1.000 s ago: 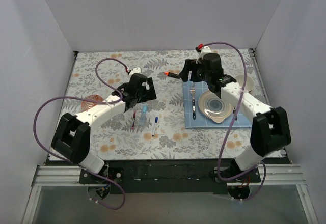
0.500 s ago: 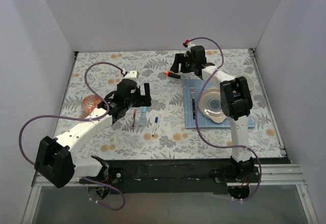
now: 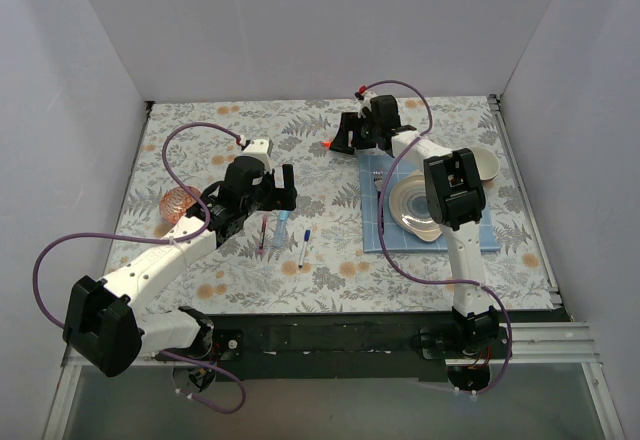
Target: Insert the pens into the pen caps
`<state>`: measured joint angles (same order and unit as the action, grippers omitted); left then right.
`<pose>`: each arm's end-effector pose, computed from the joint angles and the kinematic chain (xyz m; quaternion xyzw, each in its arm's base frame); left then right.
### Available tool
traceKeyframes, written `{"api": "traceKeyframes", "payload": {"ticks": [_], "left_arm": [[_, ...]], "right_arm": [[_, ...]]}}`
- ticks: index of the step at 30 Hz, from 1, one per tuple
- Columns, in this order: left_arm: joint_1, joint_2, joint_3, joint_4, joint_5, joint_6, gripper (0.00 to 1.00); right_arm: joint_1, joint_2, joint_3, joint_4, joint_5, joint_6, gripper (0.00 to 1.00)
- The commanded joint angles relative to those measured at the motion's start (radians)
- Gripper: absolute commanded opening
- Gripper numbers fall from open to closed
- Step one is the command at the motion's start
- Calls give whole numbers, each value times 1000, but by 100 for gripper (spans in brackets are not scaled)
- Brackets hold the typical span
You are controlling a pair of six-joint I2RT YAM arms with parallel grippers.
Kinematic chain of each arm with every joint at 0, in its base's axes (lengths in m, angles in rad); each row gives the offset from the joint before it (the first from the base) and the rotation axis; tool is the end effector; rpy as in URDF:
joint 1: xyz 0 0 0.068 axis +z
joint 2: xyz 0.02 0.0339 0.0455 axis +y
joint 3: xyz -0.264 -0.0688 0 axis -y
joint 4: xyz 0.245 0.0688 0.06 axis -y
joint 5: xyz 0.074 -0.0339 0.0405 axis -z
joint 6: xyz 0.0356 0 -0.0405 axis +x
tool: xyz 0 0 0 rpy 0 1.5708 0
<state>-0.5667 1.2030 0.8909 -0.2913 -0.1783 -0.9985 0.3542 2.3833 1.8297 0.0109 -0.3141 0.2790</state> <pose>0.2282 -0.1377 0.2798 -0.2293 0.8524 -0.2707 0.3840 0.5064 0.1990 0.1616 -0.1092 0.8565 0.2806 0.4191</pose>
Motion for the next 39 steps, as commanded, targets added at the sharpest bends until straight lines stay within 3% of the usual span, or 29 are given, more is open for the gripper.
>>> {"api": "traceKeyframes", "payload": {"ticks": [1,14,20,28,35,39], "left_arm": [[-1,-19,-6,9,7,20,98],[-1,-17,-9,6,-6,18,98],[1,-31,-13,7,-1,20,98],[1,-59,-26,29,-46,-3,98],[1,-106,-59,69,-55,-92,98],[-1,-89,-47,34,-37,-210,98]], "right_arm": [[15,13,25,-66,13,-46,77],[83,43,71,-186,157,-178,70],[133,56,125,-259,301,-244,54],[181,51,111,-307,441,-316,40],[198,1,13,-293,452,-296,1],[209,-104,-140,-238,420,-256,1]]}}
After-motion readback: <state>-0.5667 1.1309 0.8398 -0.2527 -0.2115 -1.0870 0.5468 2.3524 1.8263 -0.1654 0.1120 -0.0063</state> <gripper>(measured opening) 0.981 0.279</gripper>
